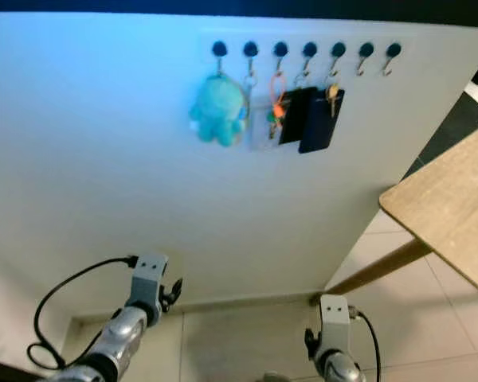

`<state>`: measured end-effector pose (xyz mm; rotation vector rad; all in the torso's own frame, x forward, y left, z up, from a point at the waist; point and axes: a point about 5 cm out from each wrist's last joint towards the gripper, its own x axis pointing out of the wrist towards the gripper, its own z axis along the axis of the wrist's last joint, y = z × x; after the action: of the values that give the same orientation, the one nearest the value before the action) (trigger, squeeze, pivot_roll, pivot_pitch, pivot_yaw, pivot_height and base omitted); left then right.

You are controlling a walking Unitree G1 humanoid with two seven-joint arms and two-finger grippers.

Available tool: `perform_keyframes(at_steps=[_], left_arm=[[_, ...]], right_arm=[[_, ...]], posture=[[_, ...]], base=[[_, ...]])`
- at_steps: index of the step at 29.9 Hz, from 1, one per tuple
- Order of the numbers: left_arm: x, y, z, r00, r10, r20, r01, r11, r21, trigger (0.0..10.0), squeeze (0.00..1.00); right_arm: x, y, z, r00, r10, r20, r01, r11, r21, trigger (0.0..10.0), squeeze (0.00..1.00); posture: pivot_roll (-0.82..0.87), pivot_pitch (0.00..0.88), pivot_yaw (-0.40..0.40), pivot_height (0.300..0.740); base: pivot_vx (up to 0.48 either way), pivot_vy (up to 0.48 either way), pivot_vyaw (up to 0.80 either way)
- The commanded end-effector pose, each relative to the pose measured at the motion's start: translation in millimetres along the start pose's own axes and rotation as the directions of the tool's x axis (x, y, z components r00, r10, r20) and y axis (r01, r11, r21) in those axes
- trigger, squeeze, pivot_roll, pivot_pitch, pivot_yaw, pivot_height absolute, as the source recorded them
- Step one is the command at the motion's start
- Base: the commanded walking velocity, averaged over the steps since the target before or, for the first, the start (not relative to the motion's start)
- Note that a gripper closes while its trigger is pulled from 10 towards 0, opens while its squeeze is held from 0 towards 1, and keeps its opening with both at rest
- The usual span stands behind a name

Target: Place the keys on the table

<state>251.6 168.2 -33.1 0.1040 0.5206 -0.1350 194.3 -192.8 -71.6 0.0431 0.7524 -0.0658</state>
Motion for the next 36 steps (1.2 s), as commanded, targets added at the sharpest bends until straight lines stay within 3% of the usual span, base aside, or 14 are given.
perform_keyframes(at_steps=[1,8,17,24,27,36], left_arm=[[-0.5,2.9,-1.4,1.0,0.025,-0.011,-0.025,1.0,0.009,10.0,0.0],[-0.7,7.0,-2.3,0.998,0.067,-0.023,-0.067,0.998,0.007,10.0,0.0],[-1.8,9.8,-4.1,0.995,0.1,-0.027,-0.1,0.995,-0.008,10.0,0.0],[-2.3,10.2,-4.0,0.995,0.1,-0.019,-0.1,0.995,-0.003,10.0,0.0],[-2.5,10.2,-4.1,0.995,0.095,-0.017,-0.095,0.995,-0.001,10.0,0.0],[-1.9,6.9,-2.4,0.998,0.065,-0.006,-0.065,0.998,0.016,10.0,0.0]], right_arm=[[-2.4,-2.5,-6.1,1.0,-0.009,-0.014,0.009,1.0,0.006,10.0,0.0],[-1.7,-0.9,-4.8,1.0,0.003,-0.013,-0.003,1.0,0.013,10.0,0.0],[-1.2,8.8,-4.7,0.996,0.086,-0.019,-0.087,0.994,-0.067,10.0,0.0],[-1.5,10.7,-6.2,0.996,0.088,-0.022,-0.089,0.994,-0.056,10.0,0.0],[-2.4,8.4,-9.7,0.997,0.065,-0.035,-0.064,0.998,0.004,10.0,0.0],[-3.2,4.0,-5.7,0.999,0.048,0.012,-0.048,0.999,-0.017,10.0,0.0]], posture=[[0.03,0.051,-0.033,0.74],[0.02,0.053,-0.034,0.74],[0.03,0.056,-0.038,0.74],[0.03,0.058,-0.035,0.74],[0.03,0.058,-0.033,0.74],[0.03,0.061,-0.029,0.74]], base=[[0.0,0.0,0.0],[0.0,0.0,0.0],[0.0,0.0,0.27],[0.0,0.0,0.75],[0.0,0.0,0.0],[0.0,0.0,0.0]])
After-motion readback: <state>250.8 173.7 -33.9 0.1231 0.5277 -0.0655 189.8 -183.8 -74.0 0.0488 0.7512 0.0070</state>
